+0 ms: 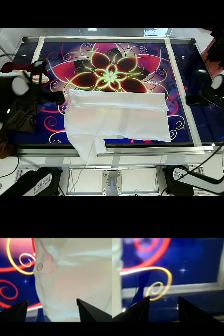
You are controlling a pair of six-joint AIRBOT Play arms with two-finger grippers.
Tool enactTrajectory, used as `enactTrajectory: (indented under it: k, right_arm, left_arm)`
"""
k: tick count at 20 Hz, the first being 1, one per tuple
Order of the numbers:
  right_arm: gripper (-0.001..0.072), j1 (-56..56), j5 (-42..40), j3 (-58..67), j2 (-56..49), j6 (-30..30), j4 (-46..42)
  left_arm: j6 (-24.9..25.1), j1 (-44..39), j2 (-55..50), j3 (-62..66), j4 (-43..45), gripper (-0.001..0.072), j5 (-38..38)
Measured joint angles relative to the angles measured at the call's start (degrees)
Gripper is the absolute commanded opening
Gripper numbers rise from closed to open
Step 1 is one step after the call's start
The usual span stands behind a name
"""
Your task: Fold the shirts.
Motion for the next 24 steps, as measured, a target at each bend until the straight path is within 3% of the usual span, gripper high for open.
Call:
enactTrajectory:
  k: [5,10,11,12,13,20,21,23,24]
  right_arm:
    - [0.0439,-9.66,2.16,-1.64,9.73,-0.68,5.57]
    - [0.0439,-13.07,3.15,-2.12,13.55,-3.23,12.66]
    - [0.044,-13.25,3.13,-2.12,13.86,-3.63,13.77]
    - [0.0439,-13.4,3.1,-2.19,14.05,-3.89,14.64]
    - [0.0439,-13.51,3.1,-2.19,14.23,-4.13,15.5]
    - [0.0439,-13.79,3.26,-2.19,14.58,-4.74,20.04]
    - [0.0439,-13.79,3.3,-2.19,14.6,-4.76,20.48]
    - [0.0438,-13.79,3.32,-2.19,14.64,-4.79,21.38]
    - [0.0438,-13.79,3.34,-2.19,14.64,-4.81,21.64]
  left_arm:
    - [-7.45,0.0,12.55,-22.56,-8.72,0.0711,-3.61]
    - [-8.61,0.0,14.78,-37.64,-23.02,0.0709,-1.75]
    - [-8.61,0.0,14.95,-39.52,-25.09,0.0694,-0.96]
    - [-8.61,0.0,15.06,-41.03,-26.95,0.0632,0.09]
    - [-8.59,0.0,15.15,-42.4,-28.48,0.0601,1.31]
    - [-8.44,0.0,15.3,-48.76,-32.94,0.0586,7.13]
    - [-8.44,0.0,15.3,-49.37,-33.62,0.0551,7.98]
    - [-8.44,-0.07,15.32,-50.45,-34.84,0.0399,9.97]
    - [-8.33,-0.07,15.32,-50.84,-35.17,0.0276,11.08]
